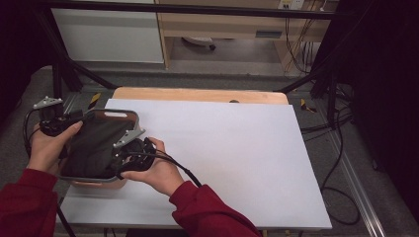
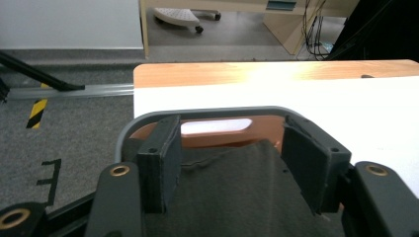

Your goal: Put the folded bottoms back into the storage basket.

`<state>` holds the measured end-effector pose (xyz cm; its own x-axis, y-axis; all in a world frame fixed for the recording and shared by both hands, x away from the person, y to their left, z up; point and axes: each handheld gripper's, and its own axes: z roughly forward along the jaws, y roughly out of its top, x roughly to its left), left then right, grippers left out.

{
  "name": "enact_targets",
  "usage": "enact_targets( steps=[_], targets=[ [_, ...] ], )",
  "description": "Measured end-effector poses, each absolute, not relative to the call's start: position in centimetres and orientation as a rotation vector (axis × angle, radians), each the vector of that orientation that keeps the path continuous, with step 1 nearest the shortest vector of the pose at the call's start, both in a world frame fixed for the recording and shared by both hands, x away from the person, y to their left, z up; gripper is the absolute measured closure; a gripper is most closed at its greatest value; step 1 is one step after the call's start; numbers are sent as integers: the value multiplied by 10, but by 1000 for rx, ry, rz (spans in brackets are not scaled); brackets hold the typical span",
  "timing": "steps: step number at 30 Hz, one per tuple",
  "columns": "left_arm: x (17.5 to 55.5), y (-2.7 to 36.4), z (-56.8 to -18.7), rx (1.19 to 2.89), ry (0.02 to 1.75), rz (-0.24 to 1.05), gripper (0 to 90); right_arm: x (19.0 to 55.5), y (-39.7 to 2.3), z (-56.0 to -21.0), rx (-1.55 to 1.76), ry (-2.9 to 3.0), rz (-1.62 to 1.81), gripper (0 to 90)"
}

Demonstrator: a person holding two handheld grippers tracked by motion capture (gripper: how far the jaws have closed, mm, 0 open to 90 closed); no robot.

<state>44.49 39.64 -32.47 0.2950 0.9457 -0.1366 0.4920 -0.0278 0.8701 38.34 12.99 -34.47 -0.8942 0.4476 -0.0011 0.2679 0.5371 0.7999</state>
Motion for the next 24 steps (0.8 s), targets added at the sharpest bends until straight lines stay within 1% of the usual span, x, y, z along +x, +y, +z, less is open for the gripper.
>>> enact_targets(
  steps=[10, 14, 19, 24],
  targets=[
    [421, 372, -323, 1647, 1269, 651, 361, 387, 103, -347, 677, 2525, 1262, 127],
    [412, 359, -327, 1648, 1256, 656, 322, 390, 89, -351, 725, 2508, 1260, 104],
    [399, 342, -333, 1657, 1241, 666, 234, 394, 69, -354, 786, 2477, 1276, 90],
    [385, 326, -342, 1626, 1237, 659, 211, 397, 51, -357, 863, 2460, 1276, 79]
  ],
)
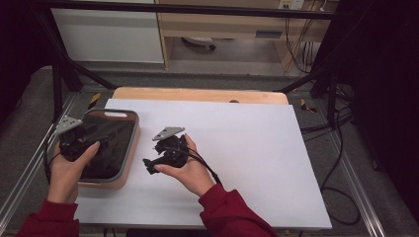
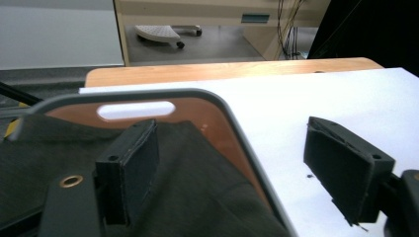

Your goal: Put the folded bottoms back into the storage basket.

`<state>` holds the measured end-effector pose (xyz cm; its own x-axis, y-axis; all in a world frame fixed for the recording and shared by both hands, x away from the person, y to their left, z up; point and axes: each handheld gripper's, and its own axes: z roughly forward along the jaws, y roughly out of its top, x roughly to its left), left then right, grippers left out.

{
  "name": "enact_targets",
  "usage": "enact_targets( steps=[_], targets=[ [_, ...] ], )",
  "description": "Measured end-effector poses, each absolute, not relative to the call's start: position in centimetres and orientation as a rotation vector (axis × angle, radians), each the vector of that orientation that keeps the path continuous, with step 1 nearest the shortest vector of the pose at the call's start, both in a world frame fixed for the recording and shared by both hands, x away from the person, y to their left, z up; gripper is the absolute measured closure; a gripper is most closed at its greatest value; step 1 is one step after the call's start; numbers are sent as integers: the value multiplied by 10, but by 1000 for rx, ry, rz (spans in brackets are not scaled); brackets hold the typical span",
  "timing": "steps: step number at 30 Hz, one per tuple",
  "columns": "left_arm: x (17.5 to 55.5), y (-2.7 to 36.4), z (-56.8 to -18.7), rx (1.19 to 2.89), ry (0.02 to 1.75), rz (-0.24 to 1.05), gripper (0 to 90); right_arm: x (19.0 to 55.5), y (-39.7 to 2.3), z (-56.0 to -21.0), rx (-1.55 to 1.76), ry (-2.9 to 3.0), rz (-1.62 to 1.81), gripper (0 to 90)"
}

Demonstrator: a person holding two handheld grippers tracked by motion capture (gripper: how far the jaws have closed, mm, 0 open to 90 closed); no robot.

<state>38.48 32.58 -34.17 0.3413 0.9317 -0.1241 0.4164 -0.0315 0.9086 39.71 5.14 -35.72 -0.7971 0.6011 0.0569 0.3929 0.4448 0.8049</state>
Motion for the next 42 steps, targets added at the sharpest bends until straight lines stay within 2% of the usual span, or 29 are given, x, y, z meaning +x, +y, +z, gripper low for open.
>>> enact_targets(
  steps=[5, 14, 18, 23, 42],
  targets=[
    [374, 317, -349, 1611, 1232, 672, 198, 397, 30, -357, 899, 2426, 1288, 73],
    [362, 308, -360, 1572, 1178, 678, 101, 401, -4, -356, 932, 2338, 1281, 56],
    [357, 308, -367, 1553, 1174, 680, 96, 401, -18, -354, 942, 2298, 1296, 51],
    [350, 307, -376, 1498, 1191, 747, 118, 400, -33, -351, 924, 2269, 1311, 70],
    [348, 303, -386, 1517, 1162, 712, 64, 395, -63, -332, 861, 2177, 1350, 58]
  ],
)
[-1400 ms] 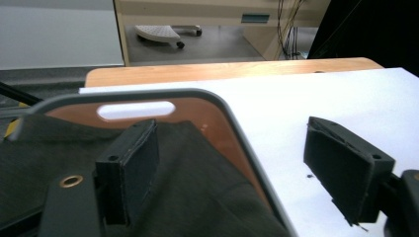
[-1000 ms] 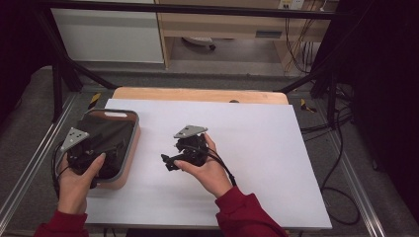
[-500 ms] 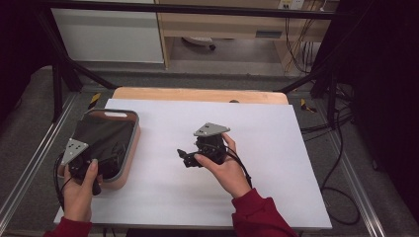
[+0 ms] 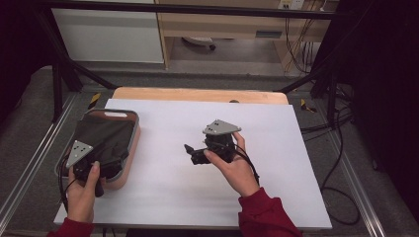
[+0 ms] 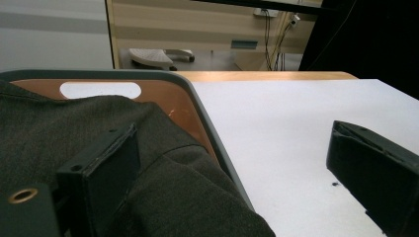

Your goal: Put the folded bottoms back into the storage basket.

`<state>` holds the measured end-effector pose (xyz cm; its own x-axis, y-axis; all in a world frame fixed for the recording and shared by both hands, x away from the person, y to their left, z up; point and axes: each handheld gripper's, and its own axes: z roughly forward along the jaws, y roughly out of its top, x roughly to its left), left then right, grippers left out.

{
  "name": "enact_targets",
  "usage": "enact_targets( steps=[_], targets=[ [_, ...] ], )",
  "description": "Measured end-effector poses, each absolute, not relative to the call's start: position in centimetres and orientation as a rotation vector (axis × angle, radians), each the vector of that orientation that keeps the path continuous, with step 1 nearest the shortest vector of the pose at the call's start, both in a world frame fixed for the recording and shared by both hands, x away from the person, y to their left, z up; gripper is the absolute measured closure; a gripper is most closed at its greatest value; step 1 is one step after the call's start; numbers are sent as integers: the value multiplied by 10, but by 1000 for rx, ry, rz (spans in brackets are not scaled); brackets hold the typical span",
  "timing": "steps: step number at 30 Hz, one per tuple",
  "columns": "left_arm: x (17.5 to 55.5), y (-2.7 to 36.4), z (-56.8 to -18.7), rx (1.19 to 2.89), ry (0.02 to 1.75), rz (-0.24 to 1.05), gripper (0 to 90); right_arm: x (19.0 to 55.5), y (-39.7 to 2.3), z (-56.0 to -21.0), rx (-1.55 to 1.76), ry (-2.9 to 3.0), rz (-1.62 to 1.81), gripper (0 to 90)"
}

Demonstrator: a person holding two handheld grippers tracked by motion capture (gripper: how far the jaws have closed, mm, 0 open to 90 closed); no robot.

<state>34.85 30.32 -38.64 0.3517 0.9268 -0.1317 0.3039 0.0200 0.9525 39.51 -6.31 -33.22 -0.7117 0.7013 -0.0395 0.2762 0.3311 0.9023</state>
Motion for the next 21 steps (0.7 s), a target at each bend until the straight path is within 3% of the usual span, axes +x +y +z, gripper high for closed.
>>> enact_targets(
  steps=[12, 21],
  targets=[
    [347, 303, -390, 1503, 1174, 720, 59, 398, -107, -316, 901, 2009, 1324, 21],
    [344, 306, -393, 1504, 1174, 711, 58, 398, -139, -311, 950, 1963, 1339, 43]
  ],
)
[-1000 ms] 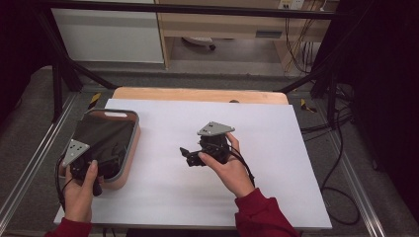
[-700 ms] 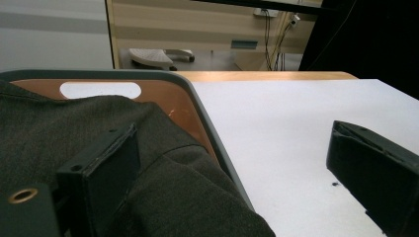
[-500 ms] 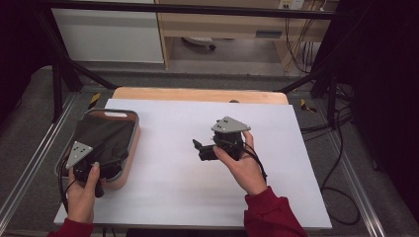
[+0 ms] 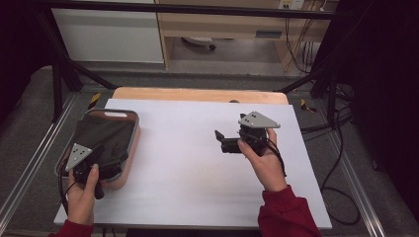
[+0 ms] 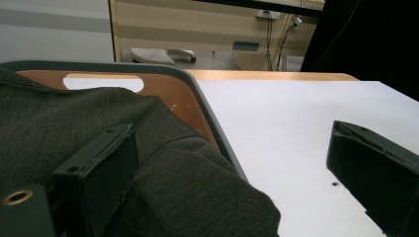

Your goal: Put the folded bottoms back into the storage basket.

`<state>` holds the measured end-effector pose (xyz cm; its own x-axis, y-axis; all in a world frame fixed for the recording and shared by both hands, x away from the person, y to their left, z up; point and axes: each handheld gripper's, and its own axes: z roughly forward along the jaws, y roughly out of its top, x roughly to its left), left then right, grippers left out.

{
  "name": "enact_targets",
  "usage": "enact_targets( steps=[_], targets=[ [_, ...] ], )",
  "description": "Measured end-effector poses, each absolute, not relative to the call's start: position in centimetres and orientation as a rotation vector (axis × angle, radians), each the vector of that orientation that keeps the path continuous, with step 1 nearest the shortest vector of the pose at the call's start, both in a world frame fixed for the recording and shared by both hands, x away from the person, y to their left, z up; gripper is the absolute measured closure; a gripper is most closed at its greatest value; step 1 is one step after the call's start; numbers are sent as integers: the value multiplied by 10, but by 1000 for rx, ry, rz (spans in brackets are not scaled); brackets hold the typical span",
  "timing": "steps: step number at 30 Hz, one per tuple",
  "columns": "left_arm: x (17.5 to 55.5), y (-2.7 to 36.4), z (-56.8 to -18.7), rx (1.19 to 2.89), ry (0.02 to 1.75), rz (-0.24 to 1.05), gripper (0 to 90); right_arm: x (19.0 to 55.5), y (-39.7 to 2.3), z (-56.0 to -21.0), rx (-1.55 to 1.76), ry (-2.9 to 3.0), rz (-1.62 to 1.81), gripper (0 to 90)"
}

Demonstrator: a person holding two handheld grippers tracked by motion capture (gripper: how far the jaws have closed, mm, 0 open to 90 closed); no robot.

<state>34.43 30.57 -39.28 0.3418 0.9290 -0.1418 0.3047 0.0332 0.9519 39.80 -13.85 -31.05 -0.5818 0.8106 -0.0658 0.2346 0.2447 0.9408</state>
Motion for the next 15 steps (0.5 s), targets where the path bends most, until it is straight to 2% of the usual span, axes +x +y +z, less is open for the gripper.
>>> enact_targets(
  steps=[15],
  targets=[
    [345, 312, -395, 1481, 1195, 687, 58, 387, -184, -309, 1019, 1922, 1348, 27]
  ],
)
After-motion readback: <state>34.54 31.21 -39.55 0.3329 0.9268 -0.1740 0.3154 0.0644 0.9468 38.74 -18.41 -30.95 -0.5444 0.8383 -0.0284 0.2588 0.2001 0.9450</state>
